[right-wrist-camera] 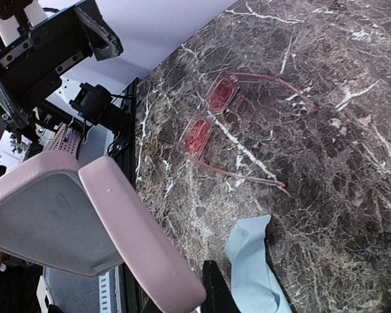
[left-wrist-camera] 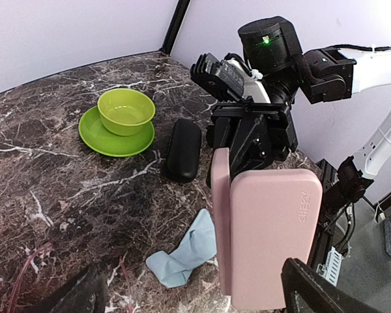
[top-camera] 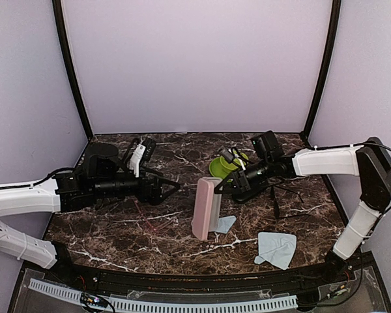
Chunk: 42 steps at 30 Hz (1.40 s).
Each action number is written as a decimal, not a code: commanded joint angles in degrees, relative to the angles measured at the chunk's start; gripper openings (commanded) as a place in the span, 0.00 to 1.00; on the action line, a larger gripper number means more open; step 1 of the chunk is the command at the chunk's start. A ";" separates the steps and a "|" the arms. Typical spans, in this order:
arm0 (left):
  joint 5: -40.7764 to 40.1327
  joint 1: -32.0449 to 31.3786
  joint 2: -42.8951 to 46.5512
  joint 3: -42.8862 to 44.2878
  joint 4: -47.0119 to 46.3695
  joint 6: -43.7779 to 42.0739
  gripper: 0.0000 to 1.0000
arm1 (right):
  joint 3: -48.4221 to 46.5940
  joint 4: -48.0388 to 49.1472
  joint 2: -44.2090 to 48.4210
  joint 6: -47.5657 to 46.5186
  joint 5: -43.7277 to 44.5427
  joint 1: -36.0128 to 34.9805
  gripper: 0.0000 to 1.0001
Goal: Organize the sunglasses
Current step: Pass from the right arm to the left
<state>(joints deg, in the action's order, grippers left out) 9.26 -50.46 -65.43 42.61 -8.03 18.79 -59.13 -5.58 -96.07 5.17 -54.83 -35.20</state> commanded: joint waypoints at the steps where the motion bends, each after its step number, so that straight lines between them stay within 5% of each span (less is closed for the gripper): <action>1: 2.85 0.10 1.86 -1.64 -3.65 2.28 0.96 | -2.53 -4.08 2.48 -4.71 -5.67 -0.82 0.00; 9: 4.37 0.10 1.34 -3.87 -6.78 4.03 0.96 | -3.39 -4.37 2.73 -2.20 -4.15 -1.45 0.00; 13: 4.04 -0.26 0.49 -3.59 -6.64 5.93 0.95 | -1.75 7.64 2.01 14.11 2.15 -1.50 0.00; 20: -3.87 -5.95 -1.56 0.55 -0.17 4.48 0.93 | -1.33 14.96 -1.98 36.40 14.10 -2.78 0.00; 30: -18.61 -9.18 -9.46 9.39 13.63 0.94 0.71 | -1.38 14.74 -2.86 40.97 20.72 -5.43 0.00; 42: -20.84 -10.08 -13.84 12.37 16.33 -0.60 0.39 | 0.14 15.71 -2.13 42.34 22.50 -5.91 0.00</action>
<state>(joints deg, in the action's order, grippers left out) -9.47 -60.03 -78.96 52.60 6.44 19.49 -59.33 5.19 -99.33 46.02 -32.45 -40.66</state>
